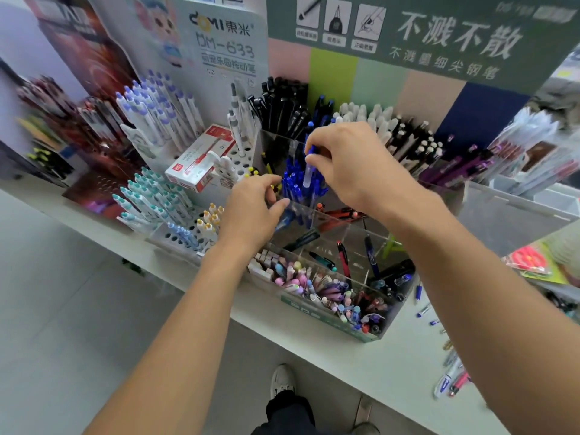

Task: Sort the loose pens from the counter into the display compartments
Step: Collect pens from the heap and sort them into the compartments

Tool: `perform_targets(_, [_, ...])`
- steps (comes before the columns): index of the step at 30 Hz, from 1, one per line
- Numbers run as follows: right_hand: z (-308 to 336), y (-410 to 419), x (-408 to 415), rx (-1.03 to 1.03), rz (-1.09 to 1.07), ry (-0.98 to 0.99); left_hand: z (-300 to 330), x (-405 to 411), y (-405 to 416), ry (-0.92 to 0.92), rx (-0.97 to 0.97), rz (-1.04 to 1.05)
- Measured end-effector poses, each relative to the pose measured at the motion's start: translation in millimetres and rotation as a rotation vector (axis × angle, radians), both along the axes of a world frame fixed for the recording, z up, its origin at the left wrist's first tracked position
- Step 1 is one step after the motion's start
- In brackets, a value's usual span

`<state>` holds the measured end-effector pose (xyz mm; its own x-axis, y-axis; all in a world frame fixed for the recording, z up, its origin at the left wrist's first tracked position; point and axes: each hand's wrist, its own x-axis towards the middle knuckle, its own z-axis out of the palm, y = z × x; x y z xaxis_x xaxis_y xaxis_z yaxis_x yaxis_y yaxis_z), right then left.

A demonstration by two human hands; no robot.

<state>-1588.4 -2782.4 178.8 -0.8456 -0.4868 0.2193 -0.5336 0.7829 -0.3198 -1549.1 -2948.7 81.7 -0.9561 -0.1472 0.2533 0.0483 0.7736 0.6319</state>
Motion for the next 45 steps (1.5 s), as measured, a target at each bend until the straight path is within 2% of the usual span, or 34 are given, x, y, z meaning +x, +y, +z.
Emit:
perform_targets(3, [17, -9, -10, 0.188, 0.016, -0.077, 0, -6, -1, 0.01, -0.018, -0.024])
perform_targets(8, [20, -16, -17, 0.33, 0.047, -0.216, 5, -14, 1, 0.061, 0.016, -0.04])
perform_targets(11, [1, -17, -18, 0.311, 0.005, -0.285, 6, -14, -2, -0.001, 0.063, -0.047])
perform_targets(14, [-22, -20, -12, 0.274, -0.09, -0.317, 6, -15, -2, -0.068, -0.022, -0.1])
perform_targets(18, [-37, -14, 3, 0.147, -0.189, -0.218, -1, -24, -2, -0.098, -0.132, -0.081])
perform_targets(23, [-42, -9, -2, 0.018, -0.316, -0.184, -3, -29, -3, -0.069, -0.085, -0.079])
perform_targets(27, [-53, -9, -7, -0.352, -0.267, -0.243, 0, -26, -6, -0.011, 0.083, -0.039])
perform_targets(30, [-63, 5, 5, -0.392, -0.23, -0.227, 0, -16, -3, 0.026, 0.114, -0.004])
perform_targets(32, [-59, 24, 26, -0.402, -0.19, -0.167, -2, -2, 8, 0.116, 0.116, 0.057])
perform_targets(34, [-53, 52, 57, -0.443, -0.17, -0.08, -5, 21, 31, 0.249, 0.196, 0.107])
perform_targets(36, [-49, 89, 94, -0.562, -0.198, 0.008, -13, 49, 67, 0.29, 0.323, 0.017])
perform_targets(38, [-61, 132, 125, -0.638, -0.322, 0.044, -25, 76, 112, 0.22, 0.375, -0.172])
perform_targets(40, [-94, 182, 144, -0.606, -0.568, -0.054, -42, 95, 159, 0.115, 0.364, -0.364])
perform_targets(43, [-167, 264, 171, -0.45, -1.024, -0.514, -76, 107, 224, -0.193, 0.21, -0.622])
perform_targets(45, [-206, 300, 191, -0.404, -1.249, -0.727, -100, 105, 259, -0.444, 0.031, -0.666])
